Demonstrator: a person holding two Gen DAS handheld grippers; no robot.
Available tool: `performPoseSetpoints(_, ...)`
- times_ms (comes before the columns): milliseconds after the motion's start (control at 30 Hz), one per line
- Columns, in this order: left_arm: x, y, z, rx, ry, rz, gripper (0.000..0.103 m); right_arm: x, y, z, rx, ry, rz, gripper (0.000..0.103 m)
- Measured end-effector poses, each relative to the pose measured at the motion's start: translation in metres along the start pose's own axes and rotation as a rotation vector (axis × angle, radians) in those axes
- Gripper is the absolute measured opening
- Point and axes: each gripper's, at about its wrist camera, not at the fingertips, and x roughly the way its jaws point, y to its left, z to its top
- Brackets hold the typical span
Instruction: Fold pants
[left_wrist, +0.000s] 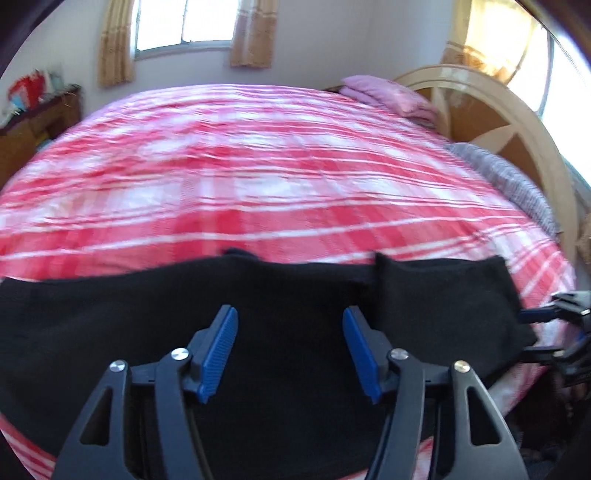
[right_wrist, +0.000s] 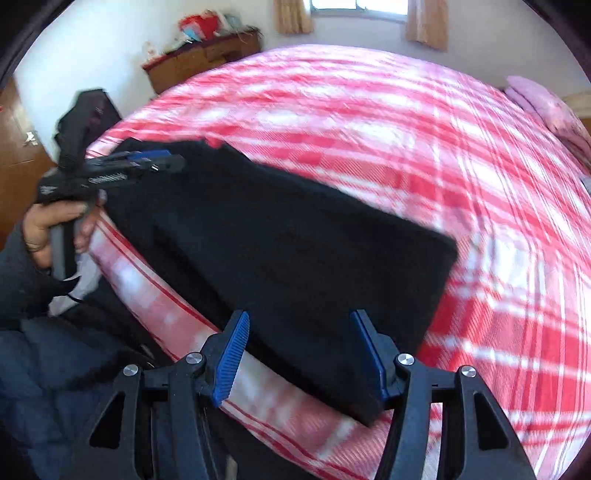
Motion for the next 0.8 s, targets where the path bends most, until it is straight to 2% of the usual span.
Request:
performPoseSetpoints(67,-0.003,0.013,0.001,0.003,-0.009,0.069,0.069,0.003,0.011,0.012,-0.045,-0.032,0.003,0.059)
performPoseSetpoints(133,-0.003,0.02,-0.001,0.004,-0.01,0.1,0.073,0.011,0.023,0.024,-0.077,-0.049,0.019,0.059)
performPoseSetpoints(233,0.004,0.025,-0.007,0.013,0.015,0.142,0.073,0.027,0.042,0.043,-0.099,-0.064,0.07,0.059)
performPoseSetpoints(367,0.013,0.025,-0.012,0.02,0.039,0.152,0.073,0.049,0.067,0.053,-0.139,-0.048,0.142,0.059)
performPoseSetpoints(467,0.014,0.022,-0.013,0.041,0.039,0.164,0.073,0.078,0.083,0.046,-0.153,0.055,0.201,0.059)
performPoseSetpoints(533,0.014,0.021,-0.014,0.041,0.04,0.16,0.073,0.082,0.091,0.04,-0.202,0.026,0.156,0.06)
performPoseSetpoints(600,0.013,0.021,-0.014,0.041,0.041,0.157,0.073,0.078,0.096,0.039,-0.228,0.024,0.149,0.062)
performPoseSetpoints(700,0.013,0.02,-0.014,0.047,0.043,0.158,0.073,0.07,0.09,0.045,-0.194,0.028,0.195,0.062)
performPoseSetpoints(800,0.012,0.023,-0.013,0.043,0.044,0.162,0.073,0.057,0.078,0.057,-0.145,-0.033,0.209,0.062)
